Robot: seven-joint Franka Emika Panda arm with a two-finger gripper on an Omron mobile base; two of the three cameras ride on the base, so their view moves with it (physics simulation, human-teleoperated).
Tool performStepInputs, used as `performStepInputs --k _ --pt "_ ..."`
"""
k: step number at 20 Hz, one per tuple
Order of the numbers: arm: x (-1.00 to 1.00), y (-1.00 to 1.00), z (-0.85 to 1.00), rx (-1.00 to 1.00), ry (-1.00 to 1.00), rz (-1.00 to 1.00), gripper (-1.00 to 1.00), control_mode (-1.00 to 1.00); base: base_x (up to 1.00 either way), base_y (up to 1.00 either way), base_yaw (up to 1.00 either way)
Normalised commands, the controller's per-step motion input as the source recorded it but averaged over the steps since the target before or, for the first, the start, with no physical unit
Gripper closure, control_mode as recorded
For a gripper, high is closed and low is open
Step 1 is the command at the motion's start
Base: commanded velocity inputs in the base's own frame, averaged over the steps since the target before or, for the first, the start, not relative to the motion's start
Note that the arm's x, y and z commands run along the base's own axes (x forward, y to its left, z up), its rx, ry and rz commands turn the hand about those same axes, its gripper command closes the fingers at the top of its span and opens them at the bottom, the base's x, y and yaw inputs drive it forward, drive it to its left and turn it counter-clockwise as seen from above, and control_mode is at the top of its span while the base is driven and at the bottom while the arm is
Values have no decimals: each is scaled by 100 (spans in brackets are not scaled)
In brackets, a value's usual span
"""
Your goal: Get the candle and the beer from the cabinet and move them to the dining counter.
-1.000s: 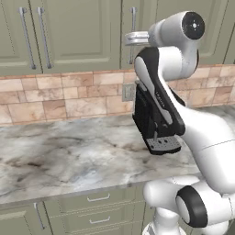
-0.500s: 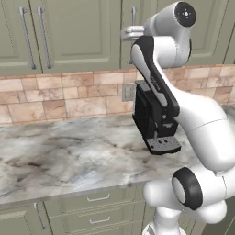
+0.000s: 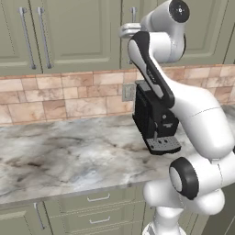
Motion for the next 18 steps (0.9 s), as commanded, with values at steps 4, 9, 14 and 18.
performStepInputs --k 4,9,14,18 --pt "27 10 -1 0 0 0 -100 -100 0 0 0" --pt "18 11 0 0 0 0 -100 -100 0 0 0" --pt "15 8 -1 0 0 0 -100 -100 0 0 0" --pt "8 6 0 0 0 0 100 -100 0 0 0"
